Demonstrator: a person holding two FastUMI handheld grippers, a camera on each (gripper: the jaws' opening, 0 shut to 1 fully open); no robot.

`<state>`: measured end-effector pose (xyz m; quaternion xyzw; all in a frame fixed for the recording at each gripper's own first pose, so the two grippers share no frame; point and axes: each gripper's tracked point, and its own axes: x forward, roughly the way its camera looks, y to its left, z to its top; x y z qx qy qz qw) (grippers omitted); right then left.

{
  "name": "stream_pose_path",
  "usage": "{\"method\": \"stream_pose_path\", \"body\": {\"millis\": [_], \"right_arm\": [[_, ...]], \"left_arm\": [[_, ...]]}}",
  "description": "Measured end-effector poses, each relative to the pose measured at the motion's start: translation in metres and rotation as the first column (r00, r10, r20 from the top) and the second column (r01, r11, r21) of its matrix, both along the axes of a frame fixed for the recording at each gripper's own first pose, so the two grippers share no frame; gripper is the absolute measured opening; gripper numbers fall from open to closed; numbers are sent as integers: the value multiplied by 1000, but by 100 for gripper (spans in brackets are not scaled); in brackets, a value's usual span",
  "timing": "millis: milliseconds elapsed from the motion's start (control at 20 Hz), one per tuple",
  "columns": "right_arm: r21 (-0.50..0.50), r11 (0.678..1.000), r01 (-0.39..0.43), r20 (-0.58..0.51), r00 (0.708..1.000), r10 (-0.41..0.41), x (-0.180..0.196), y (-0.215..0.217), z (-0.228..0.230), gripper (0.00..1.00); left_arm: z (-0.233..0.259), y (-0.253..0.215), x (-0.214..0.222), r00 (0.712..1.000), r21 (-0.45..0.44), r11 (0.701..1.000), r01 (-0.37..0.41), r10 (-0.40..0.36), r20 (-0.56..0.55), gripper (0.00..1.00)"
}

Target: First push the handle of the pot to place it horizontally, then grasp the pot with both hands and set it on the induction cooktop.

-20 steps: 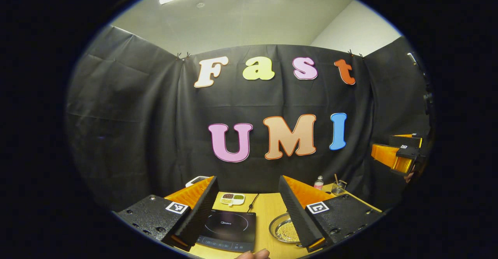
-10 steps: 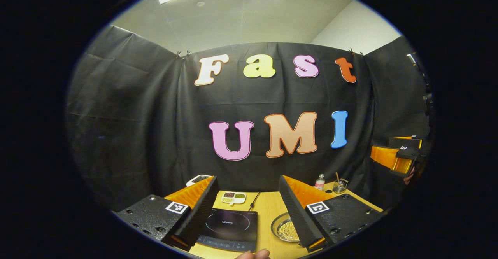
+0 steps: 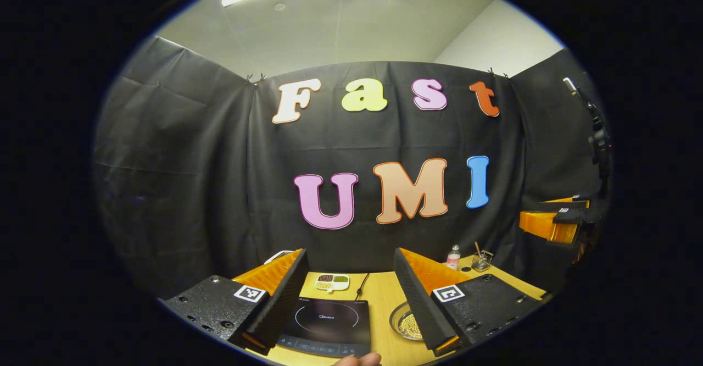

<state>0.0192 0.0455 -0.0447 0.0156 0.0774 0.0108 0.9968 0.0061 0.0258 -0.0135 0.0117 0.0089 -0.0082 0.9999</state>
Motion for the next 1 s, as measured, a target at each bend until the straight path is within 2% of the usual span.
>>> {"method": "stream_pose_path", "body": {"millis": [50,100,150,200,250,300,350,400,450,500,550,600,650,700,900,950,1000], "right_arm": [[-14,1000,13,0,1000,-13,-1,1,-2,53],[-27,999,24,-2,1000,-24,-3,2,-2,39],[-34,999,30,-8,1000,-30,-3,4,-5,31],[-26,999,19,-13,1000,-20,-7,9,-5,20],[-19,1000,17,-16,1000,-18,-7,12,-6,19],[-22,1000,15,-31,999,-16,-6,14,-10,12],[-23,1000,13,-55,998,-14,-13,15,-14,12],[-15,1000,-5,-83,997,4,-16,19,-20,5],[-5,999,-32,-103,994,31,-13,25,-29,2],[4,997,-71,-113,991,71,-12,33,-32,2],[5,995,-97,-125,987,97,-10,37,-38,7],[7,993,-120,-144,982,120,-9,40,-45,7],[11,991,-134,-161,978,135,-7,41,-54,1],[28,988,-149,-174,973,151,-5,43,-59,7],[99,983,-153,-213,962,171,11,40,-84,7],[117,980,-160,-223,958,183,16,40,-91,7],[128,979,-162,-237,953,188,22,37,-98,7]], "left_arm": [[-1,2,0,1000,-2,1000,6,-6,0,95],[-2,4,0,1000,-4,1000,12,-12,0,95],[-3,6,0,1000,-8,1000,18,-18,1,95],[-4,7,0,1000,-11,1000,25,-25,0,95],[-6,9,0,1000,-13,999,30,-30,-1,95],[-7,11,0,999,-15,999,33,-33,-3,95],[-8,12,0,999,-18,999,35,-35,-7,95],[-10,13,0,999,-22,999,34,-34,-10,95],[-12,15,1,999,-24,999,29,-29,-16,95],[-15,17,3,1000,-32,999,23,-23,-19,92],[-16,16,5,1000,-38,999,17,-17,-22,92],[-21,16,10,999,-41,999,10,-11,-31,94],[-23,16,15,999,-45,999,3,-5,-38,95],[-25,15,19,999,-48,999,-1,-1,-48,95],[-25,7,38,998,-25,1000,-6,4,-57,94],[-27,6,43,998,-22,1000,-14,13,-64,91],[-27,2,48,997,-23,999,-23,22,-70,95]]}}
